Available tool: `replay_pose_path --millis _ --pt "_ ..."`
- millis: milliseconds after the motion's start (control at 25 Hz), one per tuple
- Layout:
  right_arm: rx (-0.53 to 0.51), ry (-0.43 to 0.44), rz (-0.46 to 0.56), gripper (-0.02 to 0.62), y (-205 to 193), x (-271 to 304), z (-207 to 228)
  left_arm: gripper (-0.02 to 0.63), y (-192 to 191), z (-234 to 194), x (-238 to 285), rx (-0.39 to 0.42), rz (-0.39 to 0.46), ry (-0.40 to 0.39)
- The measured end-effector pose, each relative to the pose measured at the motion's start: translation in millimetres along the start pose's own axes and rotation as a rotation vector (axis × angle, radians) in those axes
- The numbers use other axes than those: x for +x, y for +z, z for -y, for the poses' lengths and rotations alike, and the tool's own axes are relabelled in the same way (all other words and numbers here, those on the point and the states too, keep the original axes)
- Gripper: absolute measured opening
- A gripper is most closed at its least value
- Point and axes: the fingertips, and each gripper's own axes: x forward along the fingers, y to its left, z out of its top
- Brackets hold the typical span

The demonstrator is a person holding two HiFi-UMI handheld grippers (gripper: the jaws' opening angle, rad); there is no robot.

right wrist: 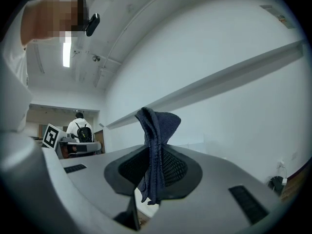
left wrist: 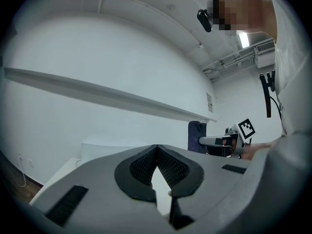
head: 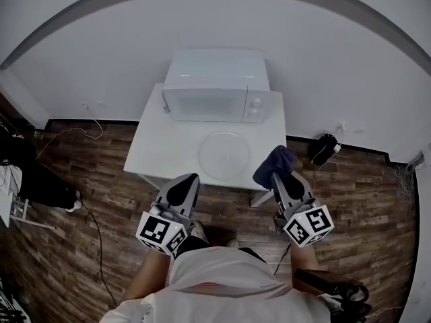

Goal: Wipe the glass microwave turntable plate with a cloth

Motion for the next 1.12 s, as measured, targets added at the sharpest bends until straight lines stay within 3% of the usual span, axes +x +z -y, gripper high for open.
replay_pose_path --millis 600,1120 --pt "-0.117 -0.039 0.003 0.061 18.6 10.1 -26.5 0.011 14.2 -26.1 -14.5 0.040 0.018 -0.035" --pt "-0.131 -0.069 -0.014 0.061 17.6 30.9 -43.4 0.011 7.7 -59.1 -12.0 0.001 0.011 -0.049"
